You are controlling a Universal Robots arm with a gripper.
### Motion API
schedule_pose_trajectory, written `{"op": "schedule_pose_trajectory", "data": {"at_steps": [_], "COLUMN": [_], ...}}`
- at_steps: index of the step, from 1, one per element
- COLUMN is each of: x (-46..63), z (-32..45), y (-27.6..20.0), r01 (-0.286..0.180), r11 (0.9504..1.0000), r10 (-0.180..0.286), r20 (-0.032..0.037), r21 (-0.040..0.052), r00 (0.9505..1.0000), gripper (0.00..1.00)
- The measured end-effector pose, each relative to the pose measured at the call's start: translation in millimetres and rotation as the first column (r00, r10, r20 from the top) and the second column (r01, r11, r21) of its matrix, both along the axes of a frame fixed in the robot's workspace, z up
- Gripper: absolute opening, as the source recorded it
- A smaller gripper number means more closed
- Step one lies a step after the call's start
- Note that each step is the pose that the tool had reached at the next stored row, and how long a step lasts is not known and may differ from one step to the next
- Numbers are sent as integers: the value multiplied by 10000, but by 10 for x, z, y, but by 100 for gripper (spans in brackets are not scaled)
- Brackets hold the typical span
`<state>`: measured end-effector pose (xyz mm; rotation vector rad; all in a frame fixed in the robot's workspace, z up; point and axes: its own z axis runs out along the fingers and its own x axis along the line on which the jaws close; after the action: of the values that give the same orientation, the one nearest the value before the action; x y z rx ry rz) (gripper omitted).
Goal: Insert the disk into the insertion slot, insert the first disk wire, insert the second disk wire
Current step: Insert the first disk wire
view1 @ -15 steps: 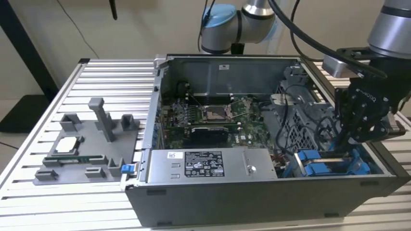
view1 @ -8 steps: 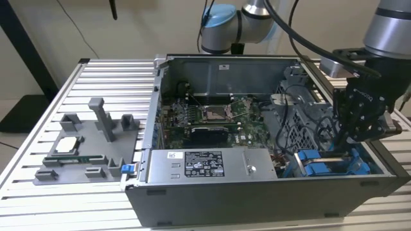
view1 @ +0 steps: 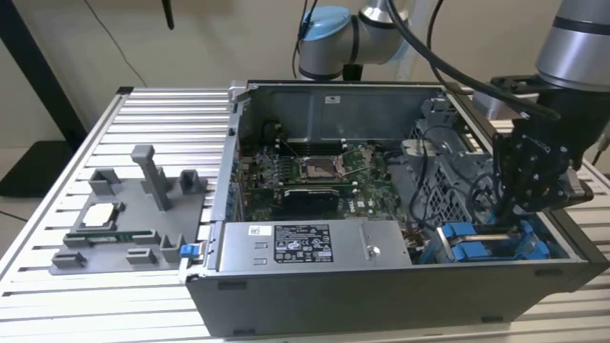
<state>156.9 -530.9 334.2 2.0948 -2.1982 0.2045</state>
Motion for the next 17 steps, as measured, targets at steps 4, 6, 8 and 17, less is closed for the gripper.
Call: {"op": "schedule_pose_trajectory", "data": {"at_steps": [4,6,8,17], "x": [-1,-2,-2,-2], "z": [-20,31,115,436], "y": [-12,-16,-17,-16], "r01": [-2,0,2,7], "r11": [10000,10000,10000,10000], "r10": [2,0,-2,-7], "r20": [1,-24,-39,-88], "r21": [14,11,2,0], "r00": [10000,10000,10000,10000], "gripper": [100,100,100,100]}}
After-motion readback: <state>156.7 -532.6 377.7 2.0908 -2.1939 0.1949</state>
